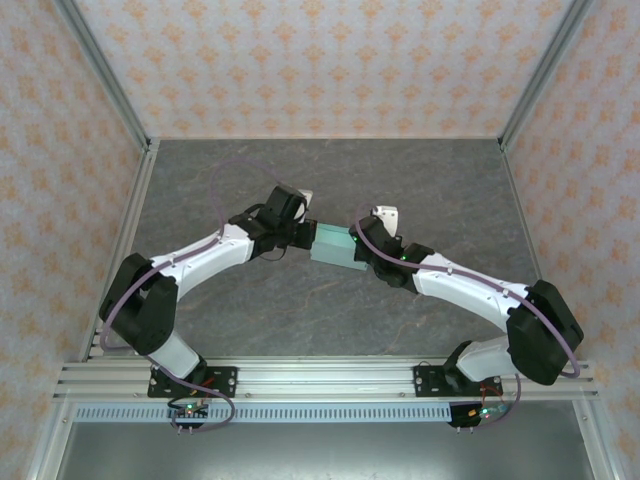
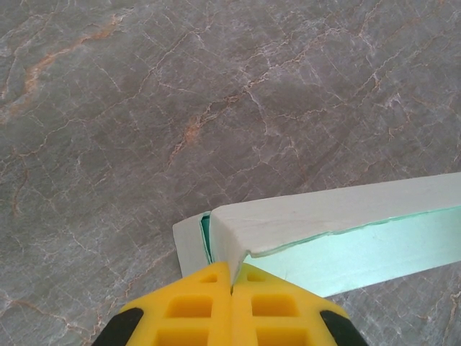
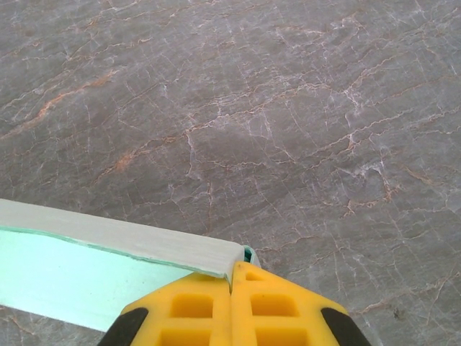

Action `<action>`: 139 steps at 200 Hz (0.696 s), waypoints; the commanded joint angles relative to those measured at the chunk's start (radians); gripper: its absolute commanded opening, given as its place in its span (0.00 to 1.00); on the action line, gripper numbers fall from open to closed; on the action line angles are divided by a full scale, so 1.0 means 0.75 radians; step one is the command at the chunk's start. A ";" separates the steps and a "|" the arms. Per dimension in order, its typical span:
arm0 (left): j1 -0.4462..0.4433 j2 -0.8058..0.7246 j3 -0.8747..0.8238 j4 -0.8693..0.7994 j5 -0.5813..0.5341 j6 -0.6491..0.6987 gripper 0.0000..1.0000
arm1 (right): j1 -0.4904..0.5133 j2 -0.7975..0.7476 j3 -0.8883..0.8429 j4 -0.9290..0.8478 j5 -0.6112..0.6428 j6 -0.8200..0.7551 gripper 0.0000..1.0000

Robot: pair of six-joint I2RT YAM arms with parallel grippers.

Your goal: Fold the paper box

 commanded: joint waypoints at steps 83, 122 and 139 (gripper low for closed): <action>-0.043 -0.029 -0.102 -0.002 -0.103 -0.024 0.00 | 0.030 0.018 0.016 -0.067 0.072 0.148 0.00; -0.047 -0.039 -0.137 0.030 -0.124 -0.039 0.00 | 0.051 0.015 -0.038 -0.031 0.143 0.162 0.00; -0.049 -0.045 -0.159 0.053 -0.137 -0.047 0.00 | 0.071 0.010 -0.055 -0.013 0.195 0.160 0.00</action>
